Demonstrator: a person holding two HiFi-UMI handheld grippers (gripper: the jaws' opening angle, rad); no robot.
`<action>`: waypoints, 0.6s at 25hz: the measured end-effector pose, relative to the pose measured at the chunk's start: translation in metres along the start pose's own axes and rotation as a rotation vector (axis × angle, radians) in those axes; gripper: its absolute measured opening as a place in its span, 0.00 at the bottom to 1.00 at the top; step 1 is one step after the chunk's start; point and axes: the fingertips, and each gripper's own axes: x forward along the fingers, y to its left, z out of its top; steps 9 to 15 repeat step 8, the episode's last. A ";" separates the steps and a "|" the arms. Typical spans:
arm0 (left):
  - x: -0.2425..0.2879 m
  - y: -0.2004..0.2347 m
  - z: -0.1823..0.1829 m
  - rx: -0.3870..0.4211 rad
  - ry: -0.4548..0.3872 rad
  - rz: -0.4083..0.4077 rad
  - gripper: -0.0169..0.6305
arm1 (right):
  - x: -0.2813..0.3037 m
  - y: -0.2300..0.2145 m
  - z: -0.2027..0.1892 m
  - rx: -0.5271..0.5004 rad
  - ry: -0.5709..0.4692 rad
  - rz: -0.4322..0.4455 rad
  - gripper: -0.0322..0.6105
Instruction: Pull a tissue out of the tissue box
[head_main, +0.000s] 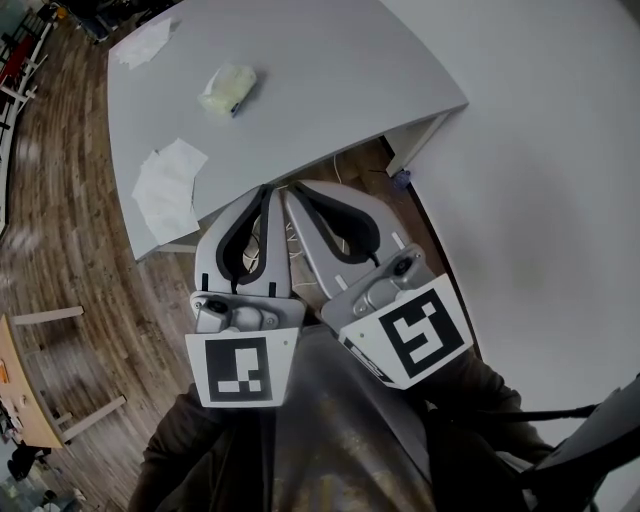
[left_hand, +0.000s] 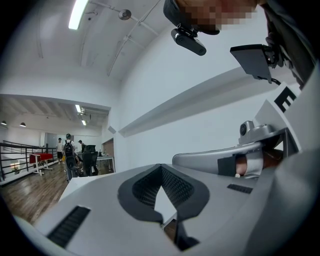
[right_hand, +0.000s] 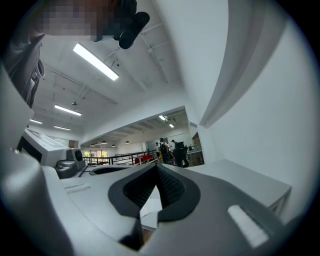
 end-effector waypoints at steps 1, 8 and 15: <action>0.000 0.000 0.000 0.001 0.000 0.002 0.02 | 0.000 0.000 0.000 0.000 -0.001 0.002 0.05; 0.000 -0.003 0.001 0.007 -0.006 0.008 0.02 | -0.002 -0.002 0.000 0.003 -0.007 0.008 0.05; 0.000 -0.003 0.001 0.007 -0.006 0.008 0.02 | -0.002 -0.002 0.000 0.003 -0.007 0.008 0.05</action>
